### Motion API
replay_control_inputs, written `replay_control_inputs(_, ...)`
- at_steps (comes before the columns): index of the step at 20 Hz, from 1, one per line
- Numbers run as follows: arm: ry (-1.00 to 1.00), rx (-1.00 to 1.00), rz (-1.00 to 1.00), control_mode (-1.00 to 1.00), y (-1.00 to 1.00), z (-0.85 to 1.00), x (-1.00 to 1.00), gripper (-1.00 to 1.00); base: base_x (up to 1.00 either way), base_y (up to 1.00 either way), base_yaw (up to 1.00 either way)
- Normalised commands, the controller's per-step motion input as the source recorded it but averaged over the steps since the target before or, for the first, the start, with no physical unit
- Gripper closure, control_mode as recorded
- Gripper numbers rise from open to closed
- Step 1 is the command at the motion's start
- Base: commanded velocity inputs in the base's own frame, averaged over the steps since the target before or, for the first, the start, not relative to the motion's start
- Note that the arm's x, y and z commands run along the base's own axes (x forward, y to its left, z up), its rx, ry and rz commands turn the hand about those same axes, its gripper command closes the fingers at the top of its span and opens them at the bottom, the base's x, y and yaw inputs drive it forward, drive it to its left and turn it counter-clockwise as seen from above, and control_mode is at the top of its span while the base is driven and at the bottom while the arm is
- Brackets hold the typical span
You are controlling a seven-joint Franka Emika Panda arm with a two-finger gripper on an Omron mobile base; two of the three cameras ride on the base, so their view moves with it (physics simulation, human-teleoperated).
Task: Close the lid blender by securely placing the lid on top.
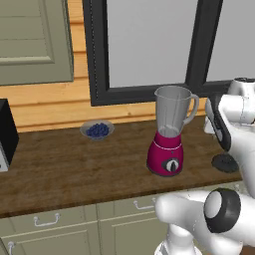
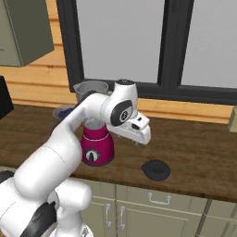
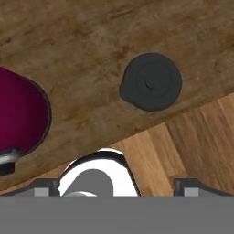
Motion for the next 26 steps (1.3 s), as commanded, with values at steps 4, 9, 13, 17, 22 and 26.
replay_control_inputs(4,0.06,0.12,-0.1,-1.0,-1.0,-0.68,0.12,-1.0,0.0,0.0,0.0)
replay_control_inputs(9,0.02,0.04,-0.03,-1.0,-0.72,-0.85,0.16,-1.0,0.0,0.0,0.0)
replay_control_inputs(13,0.0,0.0,0.0,-1.0,-0.22,-0.64,0.23,-1.0,0.0,0.0,0.0)
replay_control_inputs(17,0.0,0.0,0.0,-1.0,0.0,-0.41,0.34,-1.0,0.0,0.0,0.0)
replay_control_inputs(22,0.0,0.0,0.0,-1.0,0.0,-0.45,0.33,-1.0,0.0,0.0,0.0)
replay_control_inputs(26,0.0,0.0,0.0,-1.0,-0.01,-0.33,0.31,-1.0,0.0,0.0,0.0)
